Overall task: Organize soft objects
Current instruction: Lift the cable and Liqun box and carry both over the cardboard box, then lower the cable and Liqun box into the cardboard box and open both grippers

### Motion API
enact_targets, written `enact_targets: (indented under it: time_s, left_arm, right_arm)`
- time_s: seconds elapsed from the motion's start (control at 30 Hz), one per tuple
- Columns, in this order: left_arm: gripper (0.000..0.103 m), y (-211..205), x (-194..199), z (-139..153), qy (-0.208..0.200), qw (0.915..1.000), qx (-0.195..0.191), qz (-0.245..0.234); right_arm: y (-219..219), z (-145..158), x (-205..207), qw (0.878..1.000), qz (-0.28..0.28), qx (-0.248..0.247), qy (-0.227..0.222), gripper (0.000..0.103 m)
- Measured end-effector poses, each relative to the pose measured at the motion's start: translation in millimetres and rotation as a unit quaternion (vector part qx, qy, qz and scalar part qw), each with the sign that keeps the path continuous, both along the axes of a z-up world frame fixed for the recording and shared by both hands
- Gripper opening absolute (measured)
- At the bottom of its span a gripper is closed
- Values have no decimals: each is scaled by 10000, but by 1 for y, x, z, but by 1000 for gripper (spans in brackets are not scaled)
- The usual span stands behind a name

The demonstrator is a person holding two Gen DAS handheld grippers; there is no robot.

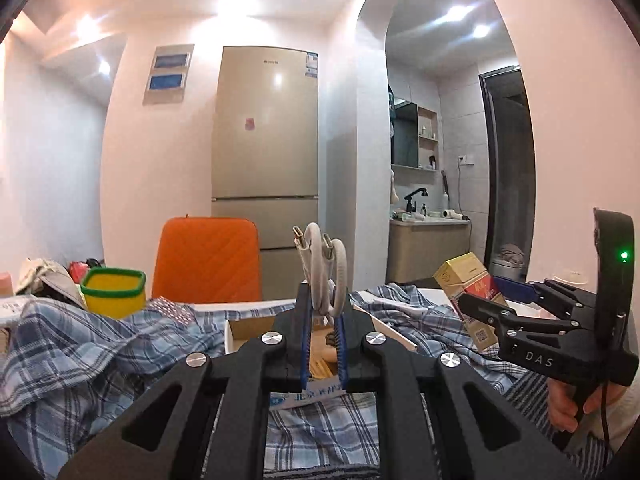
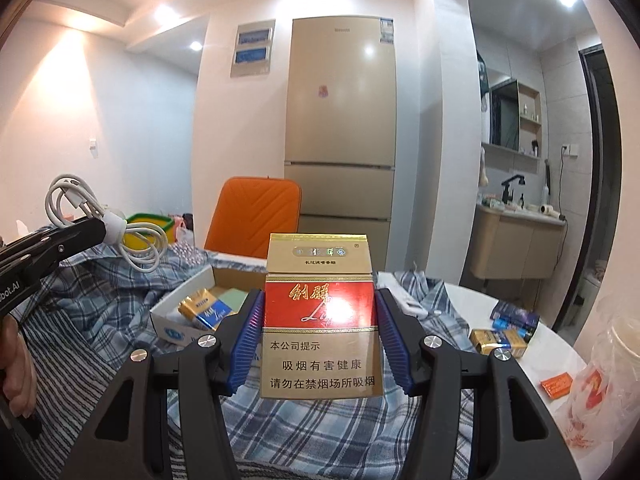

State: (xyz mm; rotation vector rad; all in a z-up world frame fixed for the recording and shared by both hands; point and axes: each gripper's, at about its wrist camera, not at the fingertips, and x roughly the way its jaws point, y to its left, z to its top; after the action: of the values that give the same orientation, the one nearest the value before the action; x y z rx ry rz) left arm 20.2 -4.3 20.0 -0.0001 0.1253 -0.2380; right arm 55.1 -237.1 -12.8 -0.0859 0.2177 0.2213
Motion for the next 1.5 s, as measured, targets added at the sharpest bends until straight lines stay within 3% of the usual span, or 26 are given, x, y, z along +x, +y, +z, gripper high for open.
enact_targets:
  time_s: [0.23,0.43,0.57,0.67,0.8,1.03,1.5]
  left_arm:
    - [9,-6,13,12,-333,9984,115,431]
    - [9,2,53,28,-214,9984,-61,513]
    - [9,-2,80,26,-219,9973,77,698]
    - [9,-4,103,17,134,9963,121,835]
    - [9,1,131,2,830,9920,91,945]
    - [9,2,163,-26,1957,9770,162,837]
    - [9,-4,178,-52,2684,9600,254,761]
  right_arm:
    - [22,20,5,9998,-103,-179,-9,58]
    - [42,48,51,9998,-99,4,166,58]
    - [55,53,82,9995,-134,212,176,58]
    - [58,42,107,9974,-181,551,420,58]
    - [70,20,126,9976,-292,339,533,58]
    - [63,-16,154,9903,-230,360,1322,58]
    - [41,-17,156,9875,-249,513,1472,58]
